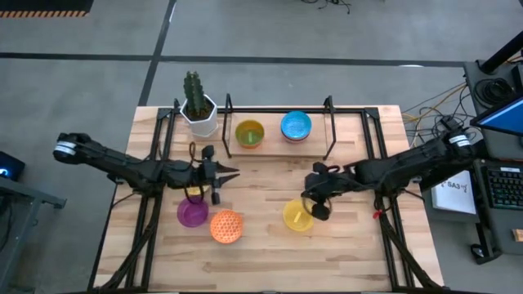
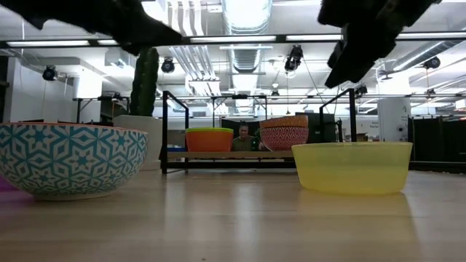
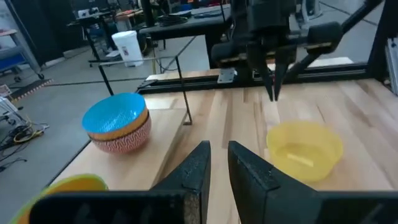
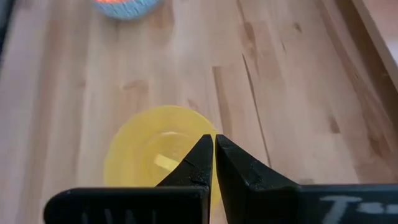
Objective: Place and stack bowls onto a shelf
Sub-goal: Stack the yellow bowl on the green bowl on the shelf
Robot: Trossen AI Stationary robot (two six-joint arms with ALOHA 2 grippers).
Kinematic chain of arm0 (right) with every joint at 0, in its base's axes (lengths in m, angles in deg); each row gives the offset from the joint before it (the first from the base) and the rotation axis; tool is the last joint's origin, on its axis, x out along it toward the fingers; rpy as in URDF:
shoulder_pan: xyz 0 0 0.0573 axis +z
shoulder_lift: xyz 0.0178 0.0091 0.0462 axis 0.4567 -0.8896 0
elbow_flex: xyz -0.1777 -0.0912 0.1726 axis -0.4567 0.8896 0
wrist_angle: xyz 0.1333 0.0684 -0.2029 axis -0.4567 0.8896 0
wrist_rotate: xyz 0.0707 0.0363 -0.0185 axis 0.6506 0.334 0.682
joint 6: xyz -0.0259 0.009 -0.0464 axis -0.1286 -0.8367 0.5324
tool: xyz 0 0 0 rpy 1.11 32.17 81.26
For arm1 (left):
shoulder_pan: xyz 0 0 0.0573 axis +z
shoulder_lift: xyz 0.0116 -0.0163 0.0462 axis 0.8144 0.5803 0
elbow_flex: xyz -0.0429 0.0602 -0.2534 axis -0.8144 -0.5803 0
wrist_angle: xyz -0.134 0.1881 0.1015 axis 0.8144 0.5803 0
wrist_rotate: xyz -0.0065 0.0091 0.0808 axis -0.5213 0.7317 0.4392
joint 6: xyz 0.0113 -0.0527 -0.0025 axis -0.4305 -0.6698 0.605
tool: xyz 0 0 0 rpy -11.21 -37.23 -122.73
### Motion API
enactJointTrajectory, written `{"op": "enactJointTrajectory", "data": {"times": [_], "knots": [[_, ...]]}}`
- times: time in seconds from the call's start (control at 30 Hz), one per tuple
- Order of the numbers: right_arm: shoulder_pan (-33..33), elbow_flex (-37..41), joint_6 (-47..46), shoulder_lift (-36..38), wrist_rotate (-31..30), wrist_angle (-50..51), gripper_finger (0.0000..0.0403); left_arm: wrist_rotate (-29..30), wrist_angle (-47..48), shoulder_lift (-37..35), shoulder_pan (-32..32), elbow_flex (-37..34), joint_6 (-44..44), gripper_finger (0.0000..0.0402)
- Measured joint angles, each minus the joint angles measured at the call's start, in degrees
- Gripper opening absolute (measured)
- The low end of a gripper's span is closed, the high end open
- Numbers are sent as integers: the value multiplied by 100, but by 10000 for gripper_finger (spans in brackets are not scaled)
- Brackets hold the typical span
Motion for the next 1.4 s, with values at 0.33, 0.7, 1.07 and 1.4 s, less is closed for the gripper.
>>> {"op": "enactJointTrajectory", "data": {"times": [0.33, 0.7, 1.07, 1.4], "knots": [[-324, -1570, 179, -1444, 206, 1450, 63, -33, -202, -582, -9, -481, -348, 39], [-314, -2404, 970, -2588, 460, 2134, 148, -40, 66, -605, -46, -384, -523, 39], [-352, -2390, 1116, -3329, 456, 2098, 115, -40, 159, -605, -50, -357, -509, 39], [-425, -2461, 1089, -3412, 536, 2059, 15, -35, 104, -623, -50, -357, -449, 39]]}}
